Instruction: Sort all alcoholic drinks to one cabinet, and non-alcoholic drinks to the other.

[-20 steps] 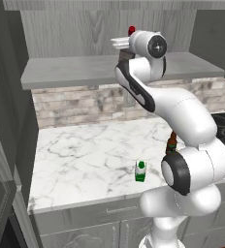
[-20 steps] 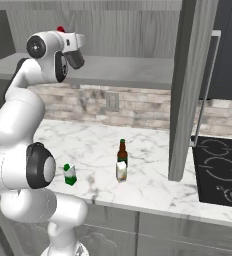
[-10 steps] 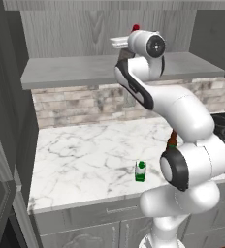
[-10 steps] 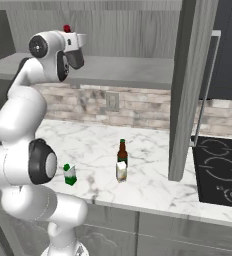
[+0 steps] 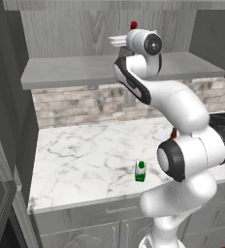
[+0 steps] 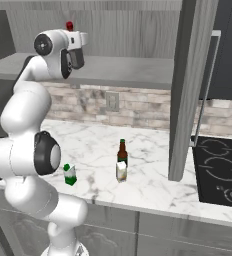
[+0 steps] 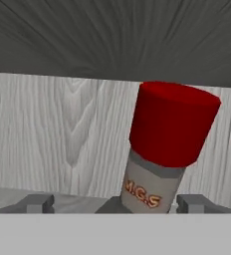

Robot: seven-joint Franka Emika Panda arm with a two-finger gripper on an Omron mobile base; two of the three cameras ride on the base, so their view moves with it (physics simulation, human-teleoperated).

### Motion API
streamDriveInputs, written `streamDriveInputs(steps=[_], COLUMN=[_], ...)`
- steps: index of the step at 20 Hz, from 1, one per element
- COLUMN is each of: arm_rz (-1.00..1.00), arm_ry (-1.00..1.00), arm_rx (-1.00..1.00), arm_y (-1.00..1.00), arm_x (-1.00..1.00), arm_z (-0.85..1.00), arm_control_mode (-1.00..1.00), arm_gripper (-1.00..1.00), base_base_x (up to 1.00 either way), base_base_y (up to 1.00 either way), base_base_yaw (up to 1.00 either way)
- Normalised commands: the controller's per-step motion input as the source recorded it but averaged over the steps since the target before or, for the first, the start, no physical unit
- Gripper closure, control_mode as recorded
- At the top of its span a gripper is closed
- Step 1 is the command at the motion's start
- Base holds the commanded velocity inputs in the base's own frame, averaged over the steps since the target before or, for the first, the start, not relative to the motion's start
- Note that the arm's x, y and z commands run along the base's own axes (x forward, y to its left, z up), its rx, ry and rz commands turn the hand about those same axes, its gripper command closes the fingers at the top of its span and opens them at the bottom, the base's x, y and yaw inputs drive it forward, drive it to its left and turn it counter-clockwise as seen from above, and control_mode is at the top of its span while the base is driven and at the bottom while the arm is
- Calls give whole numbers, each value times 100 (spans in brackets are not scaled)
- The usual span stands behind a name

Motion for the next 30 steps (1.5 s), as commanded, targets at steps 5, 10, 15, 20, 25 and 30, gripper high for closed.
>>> streamDriveInputs(steps=[5,10,15,20,25,30], arm_rz=[0,0,0,0,0,-3], arm_ry=[0,0,0,0,0,0], arm_rx=[0,0,0,0,0,0], arm_y=[0,0,0,0,0,-3], arm_x=[23,21,8,-9,-48,-65], arm_z=[1,5,6,6,0,0], arm_control_mode=[-100,-100,-100,-100,-100,-100], arm_gripper=[-100,-100,-100,-100,-100,-100], base_base_x=[0,0,0,0,0,0], base_base_y=[0,0,0,0,0,0], base_base_yaw=[0,0,0,0,0,0])
